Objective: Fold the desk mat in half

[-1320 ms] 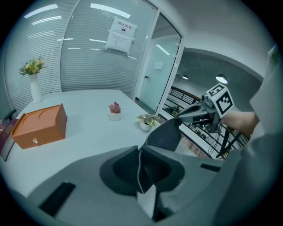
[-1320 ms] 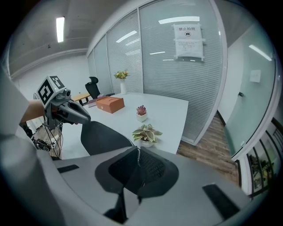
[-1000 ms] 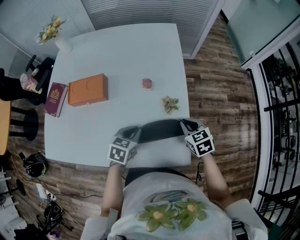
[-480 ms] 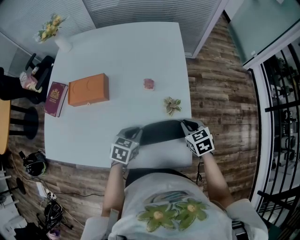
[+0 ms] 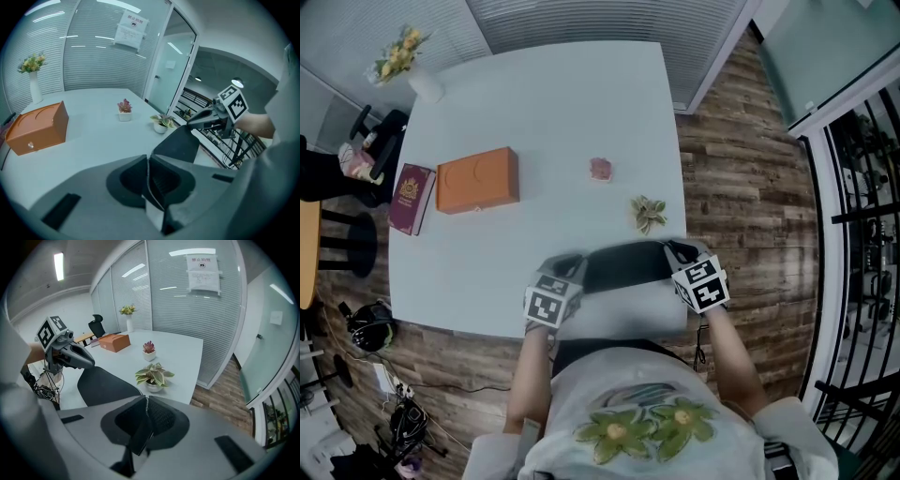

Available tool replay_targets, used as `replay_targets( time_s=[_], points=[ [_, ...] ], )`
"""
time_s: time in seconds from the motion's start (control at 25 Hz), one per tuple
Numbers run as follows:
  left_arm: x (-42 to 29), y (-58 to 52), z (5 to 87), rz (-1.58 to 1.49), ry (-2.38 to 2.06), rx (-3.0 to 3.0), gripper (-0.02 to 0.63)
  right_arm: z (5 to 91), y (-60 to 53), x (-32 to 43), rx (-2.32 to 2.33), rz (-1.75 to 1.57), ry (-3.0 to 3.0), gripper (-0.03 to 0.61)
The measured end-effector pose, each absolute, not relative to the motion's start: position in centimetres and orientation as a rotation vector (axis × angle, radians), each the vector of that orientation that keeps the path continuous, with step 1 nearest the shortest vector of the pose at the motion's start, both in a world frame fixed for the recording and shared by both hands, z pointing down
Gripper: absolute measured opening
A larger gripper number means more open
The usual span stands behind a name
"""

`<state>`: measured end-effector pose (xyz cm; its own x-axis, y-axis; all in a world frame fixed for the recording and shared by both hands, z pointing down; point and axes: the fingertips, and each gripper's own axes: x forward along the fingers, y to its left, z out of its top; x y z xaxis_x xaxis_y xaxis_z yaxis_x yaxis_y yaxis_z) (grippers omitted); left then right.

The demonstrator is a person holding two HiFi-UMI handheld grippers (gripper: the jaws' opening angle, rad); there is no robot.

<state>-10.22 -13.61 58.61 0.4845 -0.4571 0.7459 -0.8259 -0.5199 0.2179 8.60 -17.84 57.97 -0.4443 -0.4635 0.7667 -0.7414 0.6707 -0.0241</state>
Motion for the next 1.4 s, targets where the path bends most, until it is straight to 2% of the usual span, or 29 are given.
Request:
replay_targets(
  time_s=[1.4],
  points=[
    [-10.3, -15.0, 63.5, 0.911, -1.005, 2.086, 0.025, 63.7, -19.3, 8.5, 0.860, 0.518, -2.012, 0.032]
  ],
)
